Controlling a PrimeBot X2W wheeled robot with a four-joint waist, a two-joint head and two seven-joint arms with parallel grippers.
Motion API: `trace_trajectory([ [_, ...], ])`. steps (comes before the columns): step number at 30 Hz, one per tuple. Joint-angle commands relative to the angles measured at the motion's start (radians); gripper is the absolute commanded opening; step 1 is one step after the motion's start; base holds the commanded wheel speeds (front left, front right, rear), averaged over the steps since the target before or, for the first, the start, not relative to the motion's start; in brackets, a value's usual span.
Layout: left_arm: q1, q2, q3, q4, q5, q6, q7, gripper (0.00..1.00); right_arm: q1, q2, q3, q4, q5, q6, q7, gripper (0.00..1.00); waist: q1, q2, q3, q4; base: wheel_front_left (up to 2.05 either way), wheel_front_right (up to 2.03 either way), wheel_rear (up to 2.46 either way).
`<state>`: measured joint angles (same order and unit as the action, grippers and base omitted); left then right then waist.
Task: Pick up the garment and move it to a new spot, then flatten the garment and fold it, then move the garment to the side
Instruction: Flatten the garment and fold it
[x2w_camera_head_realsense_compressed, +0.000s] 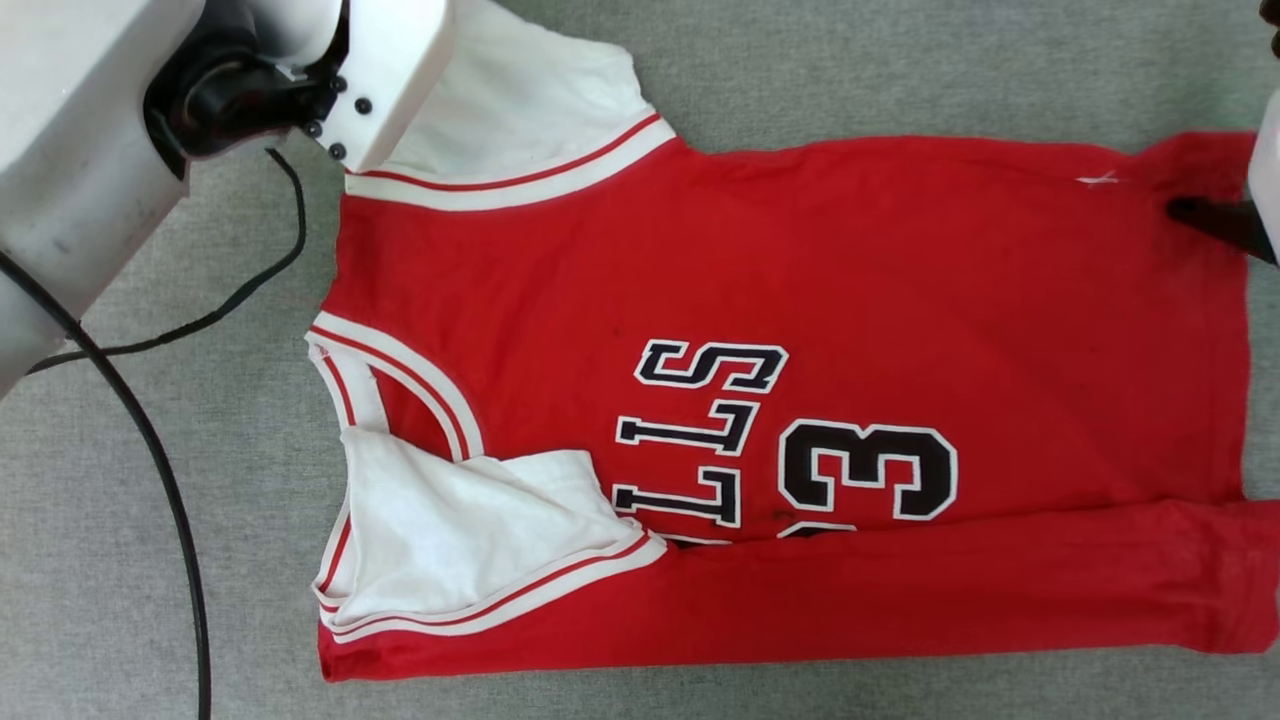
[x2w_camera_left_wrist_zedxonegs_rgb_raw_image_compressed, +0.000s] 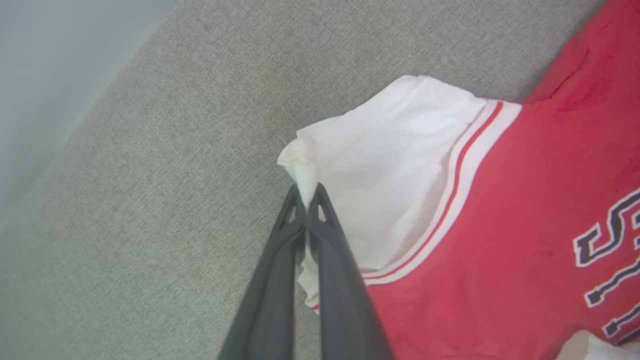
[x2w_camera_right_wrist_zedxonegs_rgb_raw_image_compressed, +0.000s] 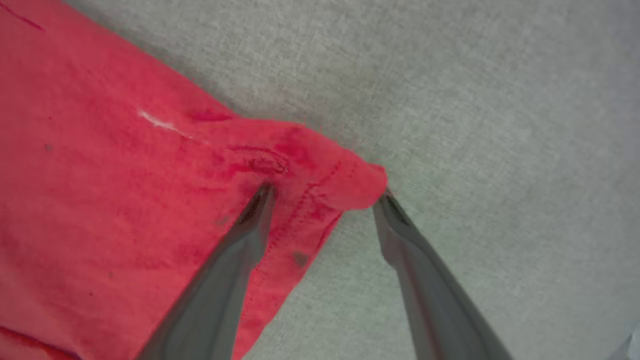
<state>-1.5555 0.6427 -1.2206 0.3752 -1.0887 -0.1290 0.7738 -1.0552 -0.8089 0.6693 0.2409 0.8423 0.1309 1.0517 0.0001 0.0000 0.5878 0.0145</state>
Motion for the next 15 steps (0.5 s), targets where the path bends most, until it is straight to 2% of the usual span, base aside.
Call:
trace_trajectory([
  [1, -0.018, -0.003, -0.002, -0.004, -0.004, 0.0, -0.009, 0.0, -0.011, 0.014, 0.008, 0.019, 0.004, 0.0, -0.013, 1.0, -0.0001, 0.0, 0.018, 0.011, 0.0, 0.0, 0.0],
  [8, -0.03, 0.002, -0.024, -0.016, -0.01, 0.0, -0.035, 0.0, 0.055, 0.06, 0.129, 0.102, 0.026, 0.0, -0.063, 1.0, -0.0001, 0.0, 0.037, 0.018, 0.0, 0.0, 0.0],
  [9, -0.029, 0.003, -0.026, -0.016, -0.012, 0.0, -0.037, 0.0, 0.054, 0.059, 0.14, 0.107, 0.031, 0.0, -0.072, 0.38, -0.0001, 0.0, 0.035, 0.017, 0.0, 0.0, 0.0],
  [10, -0.027, 0.005, -0.029, -0.015, -0.013, 0.0, -0.039, 0.0, 0.05, 0.058, 0.147, 0.109, 0.032, 0.0, -0.089, 0.0, -0.0001, 0.0, 0.031, 0.015, 0.0, 0.0, 0.0],
  [15, 0.01, 0.022, -0.04, -0.014, -0.028, 0.0, -0.068, 0.0, 0.019, 0.036, 0.163, 0.124, 0.041, 0.0, -0.163, 0.0, -0.0001, 0.0, -0.027, 0.004, 0.0, 0.0, 0.0],
])
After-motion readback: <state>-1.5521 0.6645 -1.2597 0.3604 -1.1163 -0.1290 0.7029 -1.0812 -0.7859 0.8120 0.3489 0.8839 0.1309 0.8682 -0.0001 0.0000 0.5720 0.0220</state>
